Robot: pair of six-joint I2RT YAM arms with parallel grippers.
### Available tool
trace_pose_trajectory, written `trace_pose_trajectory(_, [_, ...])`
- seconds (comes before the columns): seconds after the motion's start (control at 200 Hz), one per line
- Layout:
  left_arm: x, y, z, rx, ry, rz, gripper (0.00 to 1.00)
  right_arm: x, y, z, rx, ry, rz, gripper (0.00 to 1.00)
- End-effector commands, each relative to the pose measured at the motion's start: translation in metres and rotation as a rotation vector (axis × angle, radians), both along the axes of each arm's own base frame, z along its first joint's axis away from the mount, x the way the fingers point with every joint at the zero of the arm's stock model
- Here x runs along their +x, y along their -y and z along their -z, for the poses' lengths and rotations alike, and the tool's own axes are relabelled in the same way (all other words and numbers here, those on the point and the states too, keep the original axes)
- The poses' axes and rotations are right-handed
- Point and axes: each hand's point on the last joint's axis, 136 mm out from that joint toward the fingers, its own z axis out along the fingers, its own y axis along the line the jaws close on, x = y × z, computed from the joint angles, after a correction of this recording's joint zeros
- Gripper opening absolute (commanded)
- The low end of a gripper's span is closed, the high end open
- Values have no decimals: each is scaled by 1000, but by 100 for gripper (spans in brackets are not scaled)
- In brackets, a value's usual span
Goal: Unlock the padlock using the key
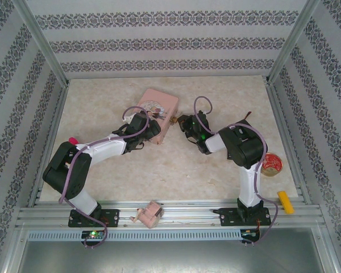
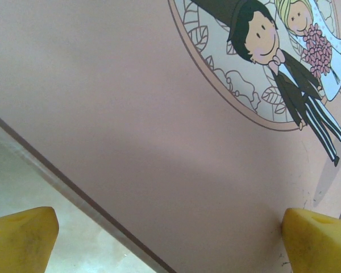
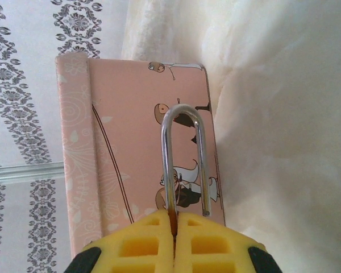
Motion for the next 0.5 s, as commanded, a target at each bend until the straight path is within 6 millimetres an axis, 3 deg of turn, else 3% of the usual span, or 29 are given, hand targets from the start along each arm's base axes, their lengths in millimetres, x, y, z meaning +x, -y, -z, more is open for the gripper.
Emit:
trace_pose_trajectory(0.0, [-36,-13,34,80,-165,48,99,-3,6,-19,-8,61,-5,0])
trace_pose_trajectory(0.29, [-23,-17,16,29,-96,56,100,-34,13,-26,-33,50,-111,0])
trace_pose_trajectory(0.495, [-8,-21,-1,-50,-31,42,95,-69,12,-26,-108,1,-294,0])
